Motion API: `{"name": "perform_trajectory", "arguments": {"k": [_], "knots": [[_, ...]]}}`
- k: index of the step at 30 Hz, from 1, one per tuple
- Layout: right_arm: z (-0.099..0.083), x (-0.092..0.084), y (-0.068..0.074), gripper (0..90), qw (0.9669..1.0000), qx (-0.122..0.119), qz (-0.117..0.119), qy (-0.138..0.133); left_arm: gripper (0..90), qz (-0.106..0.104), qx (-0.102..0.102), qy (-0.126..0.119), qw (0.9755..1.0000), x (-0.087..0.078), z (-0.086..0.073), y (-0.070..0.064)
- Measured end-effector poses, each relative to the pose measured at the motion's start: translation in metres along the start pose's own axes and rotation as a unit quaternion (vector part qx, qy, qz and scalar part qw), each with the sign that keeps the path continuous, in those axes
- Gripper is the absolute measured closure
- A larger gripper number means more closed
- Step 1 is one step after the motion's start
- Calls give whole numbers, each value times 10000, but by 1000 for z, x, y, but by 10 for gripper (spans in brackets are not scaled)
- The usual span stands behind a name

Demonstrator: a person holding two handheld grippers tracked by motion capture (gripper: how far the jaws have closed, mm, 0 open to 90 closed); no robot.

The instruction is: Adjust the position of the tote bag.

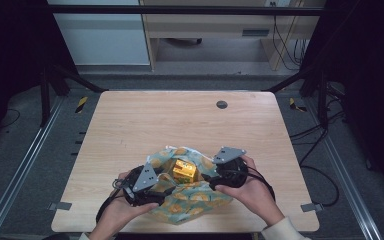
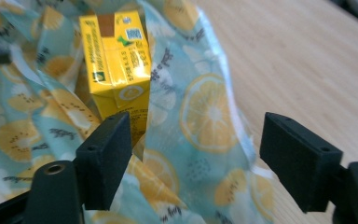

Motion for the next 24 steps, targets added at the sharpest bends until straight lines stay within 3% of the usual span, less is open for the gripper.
{"name": "perform_trajectory", "arguments": {"k": [1, 3, 6, 11, 12, 13, 15, 16, 17, 18, 19, 22, 23, 24], "knots": [[0, 12, 0, 218, 9999, -44, 55, 106, 269, -92, 104, 84, 9999, 8, -4, -5], [-2, 20, 0, 203, 9997, -40, 95, 213, 260, -186, 190, 153, 9995, 15, -6, -8], [-3, 29, -1, 251, 9993, -47, 101, 343, 240, -334, 142, 206, 9991, 24, -7, -10], [-2, 33, -3, 522, 9991, -24, 143, 399, 244, -488, 226, 362, 9979, 28, -12, -19], [-2, 33, -3, 522, 9991, -24, 143, 399, 255, -488, 226, 362, 9979, 28, -12, -19], [-2, 33, -2, 639, 9991, -87, 132, 395, 260, -465, 251, 408, 9978, 29, -15, -24], [-1, 32, -3, 724, 9994, -41, 107, 339, 286, -478, 280, 439, 9975, 29, -17, -26], [-1, 32, -3, 724, 9994, -41, 107, 339, 286, -474, 300, 472, 9973, 29, -19, -28], [2, 29, -3, 787, 9997, 26, 129, 228, 325, -490, 343, 582, 9965, 30, -23, -32], [2, 29, -3, 787, 9997, 26, 129, 228, 351, -490, 343, 582, 9965, 30, -23, -32], [5, 27, -4, 837, 9998, 27, 106, 155, 439, -553, 471, 682, 9950, 32, -26, -34], [9, 26, -4, 862, 9998, 92, 127, 99, 471, -634, 531, 774, 9936, 34, -27, -35], [14, 24, -7, 894, 9998, 162, 151, 19, 560, -710, 611, 861, 9919, 36, -29, -36], [15, 25, -8, 896, 9997, 181, 161, 5, 575, -710, 611, 861, 9919, 36, -29, -36]]}}
Point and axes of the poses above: each handheld gripper's, and its own axes: x roughly forward along the jaws, z roughly out of its top, y roughly to its left, the point moved 3 cm from there along x, roughly forward along the jaws, and after that the axes turned 11 degrees about x, right-handed, at the moved point
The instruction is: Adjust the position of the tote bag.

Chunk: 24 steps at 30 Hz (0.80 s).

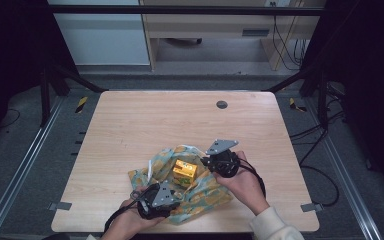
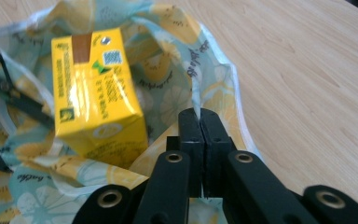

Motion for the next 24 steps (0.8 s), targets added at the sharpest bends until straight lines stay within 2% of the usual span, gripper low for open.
{"name": "perform_trajectory", "arguments": {"k": [1, 7, 9, 11, 14, 17, 22, 24], "knots": [[2, 1, -2, 898, 10000, 52, 26, -43, 613, 2, 32, 117, 9999, 3, -1, -2], [10, 7, -16, 900, 9994, 323, 35, -153, 775, -48, 12, 244, 9997, 7, 0, -4], [12, 10, -20, 900, 9991, 384, 50, -169, 795, -55, 28, 268, 9996, 8, 0, -4], [13, 12, -22, 900, 9990, 417, 33, -173, 822, 64, 23, 319, 9995, 7, 0, -3], [13, 14, -25, 900, 9989, 436, 18, -168, 870, 122, 53, 332, 9994, 6, 2, -3], [13, 15, -27, 900, 9988, 461, -12, -178, 894, 172, 48, 266, 9995, 2, 3, -1], [13, 21, -33, 900, 9985, 518, -67, -156, 899, 80, 80, 286, 9995, 1, 3, -4], [12, 28, -40, 900, 9979, 618, -109, -125, 900, 32, 111, 318, 9994, 2, 2, -6]]}}
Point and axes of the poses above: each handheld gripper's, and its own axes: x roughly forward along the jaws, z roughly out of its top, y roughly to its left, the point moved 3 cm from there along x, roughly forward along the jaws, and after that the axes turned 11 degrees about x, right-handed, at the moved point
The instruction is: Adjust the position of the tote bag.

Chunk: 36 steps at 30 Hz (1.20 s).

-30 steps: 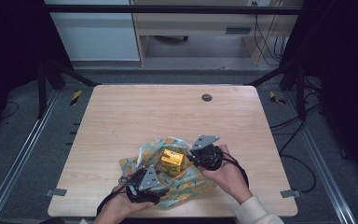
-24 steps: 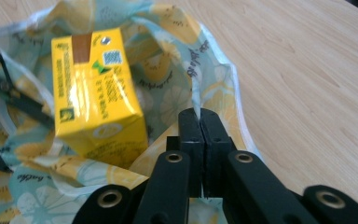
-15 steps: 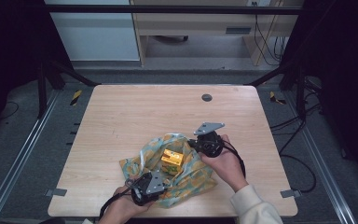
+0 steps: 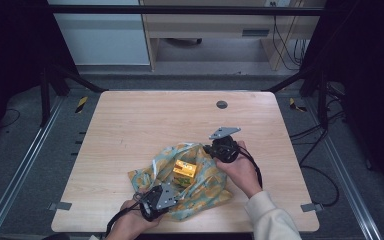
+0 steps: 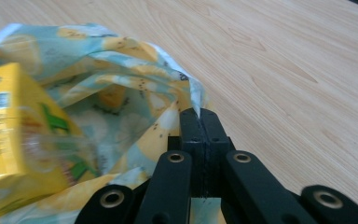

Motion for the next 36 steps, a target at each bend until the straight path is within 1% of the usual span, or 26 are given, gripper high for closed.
{"name": "perform_trajectory", "arguments": {"k": [1, 2, 3, 6, 7, 8, 10, 12, 13, 14, 15, 19, 20, 22, 23, 25, 26, 27, 30, 32, 33, 35, 36], "knots": [[0, 3, -3, 900, 10000, 51, -40, 7, 900, -17, 3, 7, 10000, 0, 0, -1], [0, 3, -3, 900, 10000, 51, -40, 7, 900, -17, 3, 7, 10000, 0, 0, -1], [-1, 10, -9, 900, 9999, 107, -85, 71, 900, -25, 10, 8, 10000, 1, 0, -1], [-2, 18, -17, 900, 9997, 158, -152, 113, 900, -31, 29, 19, 10000, 2, 1, -1], [-2, 18, -17, 900, 9997, 158, -152, 113, 900, -27, 31, 34, 10000, 2, 1, -1], [-2, 24, -23, 900, 9994, 250, -201, 136, 900, -37, 42, 27, 10000, 2, 1, -1], [-1, 28, -29, 900, 9992, 272, -253, 164, 900, -36, 37, 22, 10000, 1, 1, -1], [-1, 31, -35, 900, 9988, 379, -273, 148, 900, -28, 6, 3, 10000, 1, 1, -1], [-1, 33, -36, 900, 9985, 460, -269, 144, 900, -24, 2, 3, 10000, 1, 1, -1], [-1, 33, -36, 900, 9985, 460, -269, 144, 900, -24, 2, 3, 10000, 1, 1, -1], [-2, 36, -39, 900, 9982, 501, -291, 154, 900, -45, 23, 18, 10000, 1, 1, -1], [-3, 40, -42, 900, 9980, 512, -329, 182, 900, -69, 23, 8, 10000, 2, 2, -1], [-3, 44, -45, 900, 9975, 577, -367, 181, 900, -57, 20, 26, 10000, 2, 2, -1], [-4, 46, -47, 900, 9971, 634, -382, 191, 900, -87, 20, 19, 10000, 2, 2, -2], [-4, 48, -49, 900, 9967, 689, -397, 182, 900, -34, 63, -6, 10000, 1, 3, -2], [-4, 50, -52, 900, 9957, 767, -480, 182, 900, -9, 71, -18, 10000, 1, 3, -2], [-4, 50, -52, 900, 9957, 767, -480, 182, 900, -41, 60, -6, 10000, 0, 3, -3], [-5, 52, -55, 900, 9949, 823, -552, 178, 900, -63, 61, 18, 10000, -1, 3, -4], [-5, 53, -58, 900, 9940, 855, -656, 164, 900, -75, 91, 57, 9999, -1, 4, -5], [-5, 53, -59, 900, 9938, 841, -702, 177, 900, -108, 67, 19, 9999, -1, 4, -6], [-6, 55, -60, 900, 9938, 662, -862, 252, 900, -113, 58, 9, 9999, -1, 4, -6], [-6, 55, -60, 900, 9938, 627, -877, 268, 900, -104, 59, 15, 9999, 0, 5, -7], [-3, 55, -60, 900, 9938, 596, -910, 241, 900, -184, 71, -15, 9998, 1, 5, -8]]}}
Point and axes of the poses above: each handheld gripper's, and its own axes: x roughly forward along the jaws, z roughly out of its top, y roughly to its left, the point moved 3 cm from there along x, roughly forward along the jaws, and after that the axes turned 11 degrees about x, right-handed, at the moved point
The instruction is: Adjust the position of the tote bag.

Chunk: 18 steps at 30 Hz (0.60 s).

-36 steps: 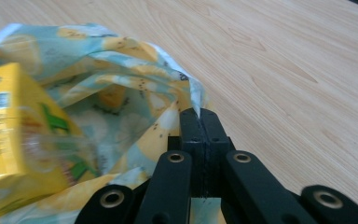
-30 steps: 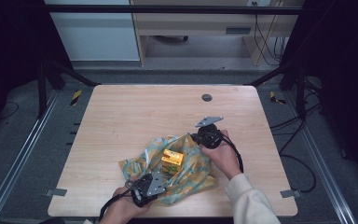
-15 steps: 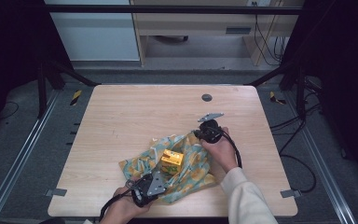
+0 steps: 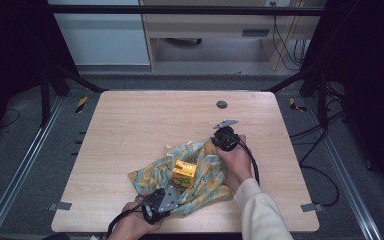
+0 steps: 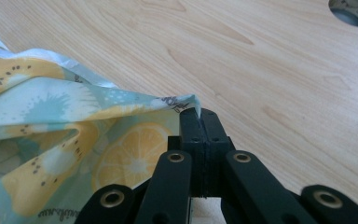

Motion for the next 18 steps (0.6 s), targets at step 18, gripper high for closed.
{"name": "perform_trajectory", "arguments": {"k": [18], "knots": [[12, 12, -3, 900, 9996, 74, -240, 122, 900, -74, -6, -10, 10000, 0, 0, -2]]}}
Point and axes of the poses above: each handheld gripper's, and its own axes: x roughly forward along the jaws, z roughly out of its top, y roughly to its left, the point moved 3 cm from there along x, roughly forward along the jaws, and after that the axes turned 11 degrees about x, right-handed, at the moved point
